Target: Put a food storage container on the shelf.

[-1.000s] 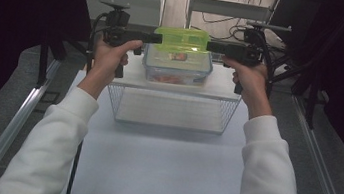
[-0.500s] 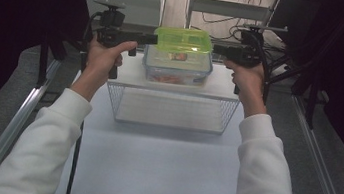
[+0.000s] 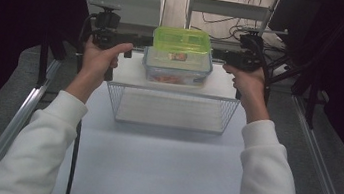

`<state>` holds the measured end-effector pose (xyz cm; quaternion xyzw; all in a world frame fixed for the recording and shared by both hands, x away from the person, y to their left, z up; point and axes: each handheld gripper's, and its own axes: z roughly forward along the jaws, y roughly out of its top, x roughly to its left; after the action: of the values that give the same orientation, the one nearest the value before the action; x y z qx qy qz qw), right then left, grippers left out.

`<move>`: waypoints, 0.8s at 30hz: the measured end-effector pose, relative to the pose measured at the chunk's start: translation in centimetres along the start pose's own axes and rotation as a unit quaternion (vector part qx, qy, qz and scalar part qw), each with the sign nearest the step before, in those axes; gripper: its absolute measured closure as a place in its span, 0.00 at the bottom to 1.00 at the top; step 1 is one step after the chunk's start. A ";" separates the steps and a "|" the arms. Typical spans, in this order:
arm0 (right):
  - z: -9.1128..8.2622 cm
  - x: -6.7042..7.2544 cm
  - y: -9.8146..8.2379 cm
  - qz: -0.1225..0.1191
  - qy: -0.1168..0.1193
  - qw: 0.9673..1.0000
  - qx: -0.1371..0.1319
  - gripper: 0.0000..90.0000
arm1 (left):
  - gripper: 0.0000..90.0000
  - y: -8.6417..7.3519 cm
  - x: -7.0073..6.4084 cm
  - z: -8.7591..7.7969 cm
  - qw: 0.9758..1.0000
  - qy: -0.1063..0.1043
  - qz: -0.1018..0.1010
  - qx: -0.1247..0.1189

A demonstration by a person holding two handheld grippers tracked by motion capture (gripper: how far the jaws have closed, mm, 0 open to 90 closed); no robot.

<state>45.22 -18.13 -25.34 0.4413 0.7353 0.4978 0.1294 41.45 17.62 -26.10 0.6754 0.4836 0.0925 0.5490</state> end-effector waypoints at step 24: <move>-5.8 -1.2 -8.8 -0.020 0.083 0.996 0.022 0.99 | 0.33 -9.2 -0.3 -4.5 0.996 -0.064 0.037 0.052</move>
<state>37.68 -23.62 -30.38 0.3863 0.7631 0.5135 0.0683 33.26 19.64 -31.93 0.7246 0.4267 0.0444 0.5394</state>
